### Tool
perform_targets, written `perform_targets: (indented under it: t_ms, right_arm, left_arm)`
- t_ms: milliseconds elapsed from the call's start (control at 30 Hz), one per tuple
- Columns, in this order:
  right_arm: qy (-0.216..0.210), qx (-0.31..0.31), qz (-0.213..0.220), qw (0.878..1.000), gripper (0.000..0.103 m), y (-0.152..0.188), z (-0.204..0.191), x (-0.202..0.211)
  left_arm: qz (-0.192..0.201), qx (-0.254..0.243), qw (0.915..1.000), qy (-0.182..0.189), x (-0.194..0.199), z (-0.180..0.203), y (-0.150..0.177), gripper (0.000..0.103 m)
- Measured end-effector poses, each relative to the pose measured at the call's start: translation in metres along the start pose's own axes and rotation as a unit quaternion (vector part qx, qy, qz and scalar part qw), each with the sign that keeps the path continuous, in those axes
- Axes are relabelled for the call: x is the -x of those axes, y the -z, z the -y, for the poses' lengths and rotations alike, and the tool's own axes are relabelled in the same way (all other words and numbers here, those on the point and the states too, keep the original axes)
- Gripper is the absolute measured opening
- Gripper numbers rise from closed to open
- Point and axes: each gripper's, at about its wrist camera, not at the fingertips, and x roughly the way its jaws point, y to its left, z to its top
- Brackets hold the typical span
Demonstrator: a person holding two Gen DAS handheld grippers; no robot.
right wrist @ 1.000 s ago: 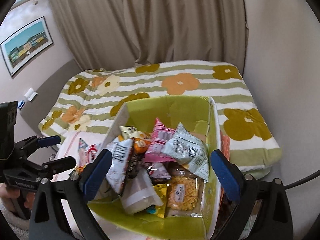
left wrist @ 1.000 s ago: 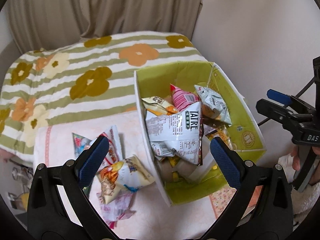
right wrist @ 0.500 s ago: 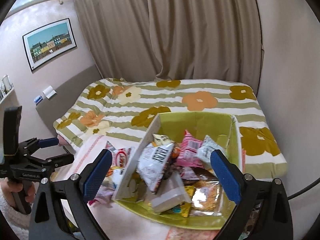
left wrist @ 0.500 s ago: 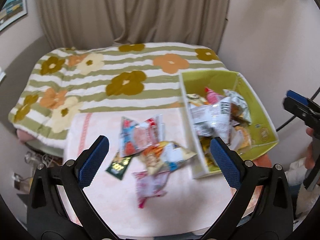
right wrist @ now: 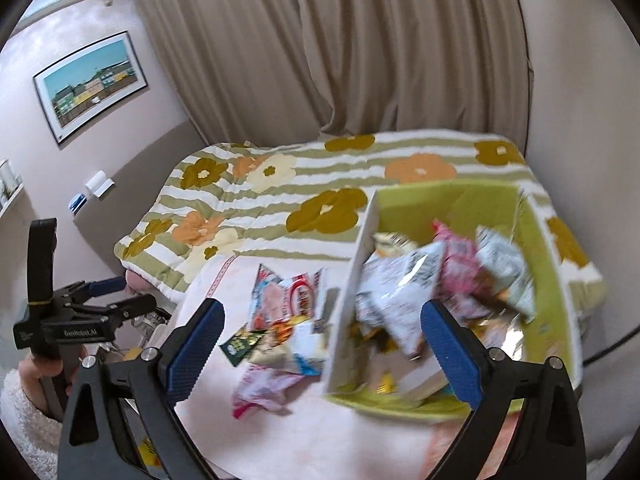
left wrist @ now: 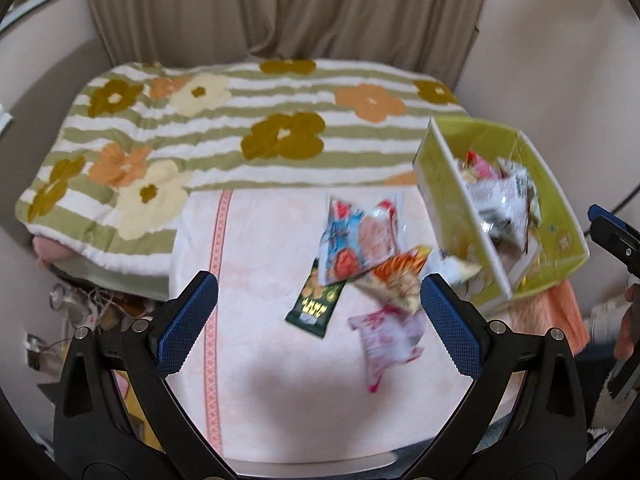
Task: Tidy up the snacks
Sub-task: 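Move both tools back toward the remaining snacks on the table, then grasp the blue cat-print bag with the left tool while the right tool grasps the white-pink bag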
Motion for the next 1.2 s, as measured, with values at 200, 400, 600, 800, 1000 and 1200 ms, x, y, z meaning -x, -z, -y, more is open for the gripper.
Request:
perform_targets:
  t_ms: [200,400,600,800,1000,1200]
  right_arm:
    - [0.027,-0.035,-0.027,0.999,0.098,0.024,-0.039,-0.031]
    - [0.064,-0.080,-0.047,0.994,0.098,0.051,-0.067,-0.061]
    - [0.100,-0.127,-0.076,0.984,0.098,0.082,-0.076,-0.094]
    - [0.117,-0.138,-0.106,0.978,0.098,0.102,-0.076,-0.125]
    - [0.113,-0.150,-0.127,0.974,0.098,0.113,-0.068,-0.158]
    - [0.119,-0.135,-0.136,0.974,0.098,0.120,-0.070,-0.176]
  left_arm:
    - [-0.043,-0.047,0.9975,0.031,-0.031,-0.026,0.005,0.101]
    - [-0.060,-0.126,0.9874,0.074,-0.060,-0.036,-0.012,0.101]
    - [-0.074,-0.203,0.9688,0.121,-0.099,-0.018,-0.044,0.101]
    - [-0.116,-0.273,0.9380,0.180,-0.156,0.023,-0.069,0.101]
    - [-0.166,-0.310,0.9084,0.226,-0.207,0.049,-0.067,0.101]
    - [-0.188,-0.313,0.8930,0.263,-0.233,0.060,-0.066,0.101]
